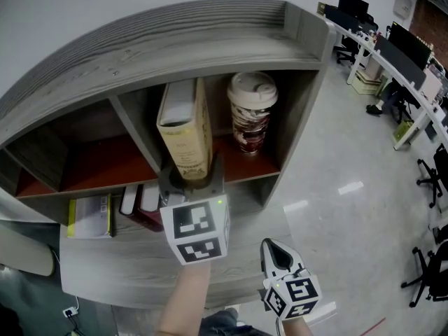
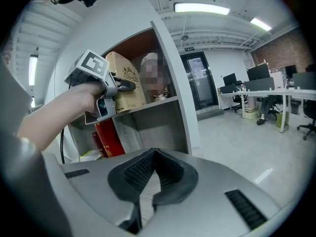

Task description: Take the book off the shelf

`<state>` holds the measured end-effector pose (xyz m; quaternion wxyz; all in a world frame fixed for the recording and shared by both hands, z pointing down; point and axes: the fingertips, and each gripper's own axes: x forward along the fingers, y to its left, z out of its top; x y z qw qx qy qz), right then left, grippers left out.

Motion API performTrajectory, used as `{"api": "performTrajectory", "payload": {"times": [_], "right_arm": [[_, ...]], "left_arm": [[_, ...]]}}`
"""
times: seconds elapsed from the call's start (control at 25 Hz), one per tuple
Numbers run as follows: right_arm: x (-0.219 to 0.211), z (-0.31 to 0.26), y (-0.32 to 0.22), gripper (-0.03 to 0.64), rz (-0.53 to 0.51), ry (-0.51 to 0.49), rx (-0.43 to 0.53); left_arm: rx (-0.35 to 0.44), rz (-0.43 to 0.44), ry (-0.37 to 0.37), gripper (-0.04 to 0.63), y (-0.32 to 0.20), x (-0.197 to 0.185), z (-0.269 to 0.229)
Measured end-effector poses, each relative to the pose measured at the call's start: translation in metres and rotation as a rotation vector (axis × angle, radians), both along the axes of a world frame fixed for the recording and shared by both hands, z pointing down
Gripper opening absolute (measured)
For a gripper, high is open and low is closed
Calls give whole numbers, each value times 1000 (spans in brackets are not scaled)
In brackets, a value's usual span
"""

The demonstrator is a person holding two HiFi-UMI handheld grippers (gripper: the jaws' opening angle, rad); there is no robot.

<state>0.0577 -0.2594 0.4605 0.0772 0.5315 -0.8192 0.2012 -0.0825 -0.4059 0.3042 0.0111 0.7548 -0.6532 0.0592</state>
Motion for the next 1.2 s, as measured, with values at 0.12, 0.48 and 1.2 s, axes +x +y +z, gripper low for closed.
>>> {"api": "performTrajectory", "payload": {"times": [0.12, 0.48, 1.2], "right_arm": [[-2, 0, 0, 8, -1, 0, -2], [-4, 0, 0, 8, 2, 1, -4], [-5, -4, 15, 8, 3, 5, 5]], "left_arm": [[-3, -26, 21, 265, -2, -4, -1], [-3, -67, 27, 248, -6, -5, -1], [8, -56, 5, 218, 15, 4, -2]]}}
